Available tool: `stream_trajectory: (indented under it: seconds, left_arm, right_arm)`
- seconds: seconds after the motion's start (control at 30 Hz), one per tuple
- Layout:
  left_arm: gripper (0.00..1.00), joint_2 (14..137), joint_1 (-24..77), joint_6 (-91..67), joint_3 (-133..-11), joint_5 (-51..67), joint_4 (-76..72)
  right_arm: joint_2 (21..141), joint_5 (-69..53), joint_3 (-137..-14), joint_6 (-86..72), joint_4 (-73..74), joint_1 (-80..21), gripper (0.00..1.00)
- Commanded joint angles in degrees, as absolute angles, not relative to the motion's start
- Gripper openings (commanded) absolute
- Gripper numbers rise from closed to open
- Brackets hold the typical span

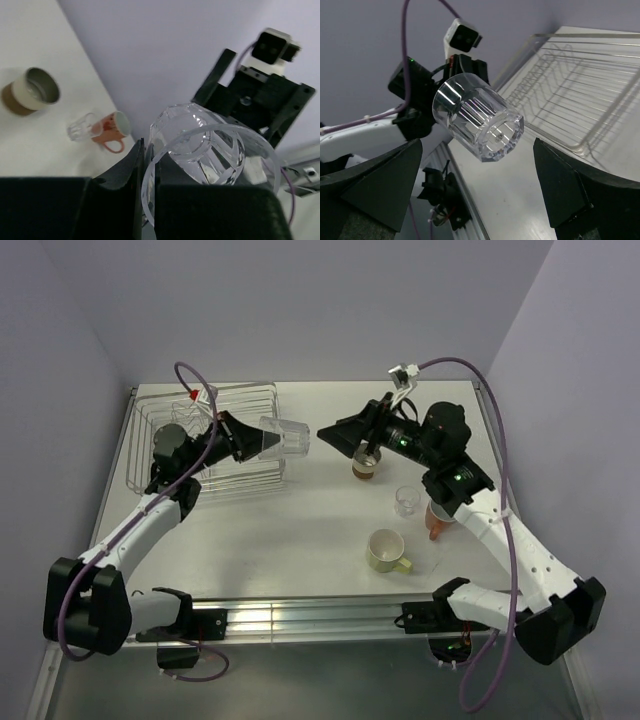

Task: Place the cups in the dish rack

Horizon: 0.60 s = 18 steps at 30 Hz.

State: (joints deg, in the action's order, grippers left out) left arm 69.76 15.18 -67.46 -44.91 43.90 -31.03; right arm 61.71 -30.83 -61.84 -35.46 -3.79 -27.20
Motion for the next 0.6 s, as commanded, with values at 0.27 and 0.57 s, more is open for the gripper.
stream_trajectory:
  seconds: [0.27, 0.57]
  left_arm:
    - [0.0, 77.34, 11.6, -94.39, -44.65, 53.26, -75.66]
    - [0.0, 77.96, 11.6, -94.22, -46.41, 53.26, -74.62]
  right_arm:
    - [71.88, -37.27, -70.83, -40.17, -17.93, -31.81, 1.0]
    - [77.25, -37.18, -74.0, -40.34, -18.9, -36.3, 1.0]
